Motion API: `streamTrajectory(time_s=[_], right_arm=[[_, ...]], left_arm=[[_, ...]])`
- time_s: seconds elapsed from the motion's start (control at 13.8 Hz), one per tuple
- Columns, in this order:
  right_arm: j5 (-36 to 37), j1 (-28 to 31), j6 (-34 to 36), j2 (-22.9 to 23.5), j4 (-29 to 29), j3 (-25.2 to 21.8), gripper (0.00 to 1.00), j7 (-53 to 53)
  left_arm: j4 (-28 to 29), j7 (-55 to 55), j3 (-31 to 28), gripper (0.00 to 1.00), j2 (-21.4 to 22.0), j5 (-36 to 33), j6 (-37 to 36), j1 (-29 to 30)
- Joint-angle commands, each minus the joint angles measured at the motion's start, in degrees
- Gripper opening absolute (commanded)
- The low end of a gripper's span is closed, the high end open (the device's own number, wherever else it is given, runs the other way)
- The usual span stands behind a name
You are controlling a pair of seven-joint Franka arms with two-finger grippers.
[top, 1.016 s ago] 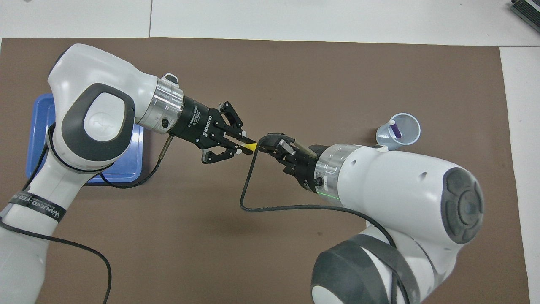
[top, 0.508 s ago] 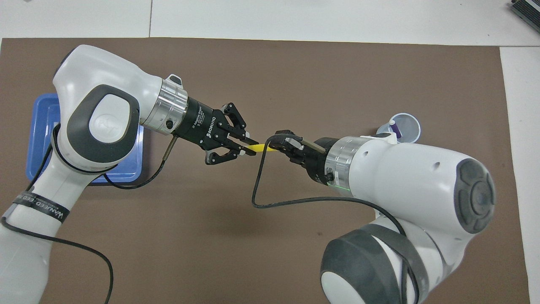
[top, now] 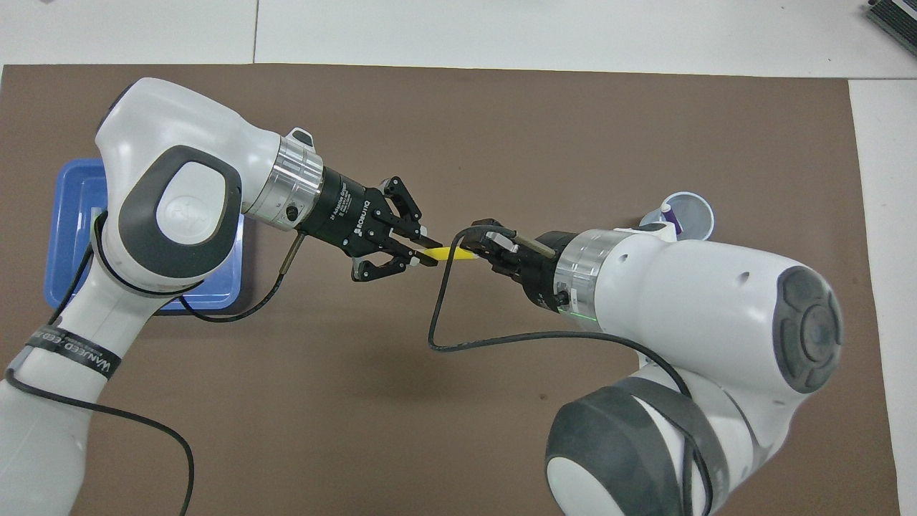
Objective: Transfer and insert pens with both arms
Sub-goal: 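Close the right gripper on the yellow pen's free end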
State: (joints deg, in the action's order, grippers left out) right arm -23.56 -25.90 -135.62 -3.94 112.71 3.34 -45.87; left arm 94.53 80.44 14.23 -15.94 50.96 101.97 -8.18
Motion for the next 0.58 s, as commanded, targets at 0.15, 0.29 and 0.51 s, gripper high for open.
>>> streamTrajectory(time_s=[0.15,0.29,0.51], right_arm=[[-1.40,0.24,-0.96,0.52,-0.21,0.35,0.50,1.05],[-1.40,0.06,-0.96,1.22,-1.00,0.44,0.46,0.96],[-1.40,-0.11,-0.79,1.22,-1.00,0.44,0.43,1.05]], left_arm=[[1.45,-0.11,-0.61,0.00,1.18,0.98,1.12,-0.61],[1.45,-0.11,-0.61,0.00,1.18,0.98,1.12,-0.61],[1.45,-0.11,-0.61,0.00,1.18,0.90,1.12,-0.61]])
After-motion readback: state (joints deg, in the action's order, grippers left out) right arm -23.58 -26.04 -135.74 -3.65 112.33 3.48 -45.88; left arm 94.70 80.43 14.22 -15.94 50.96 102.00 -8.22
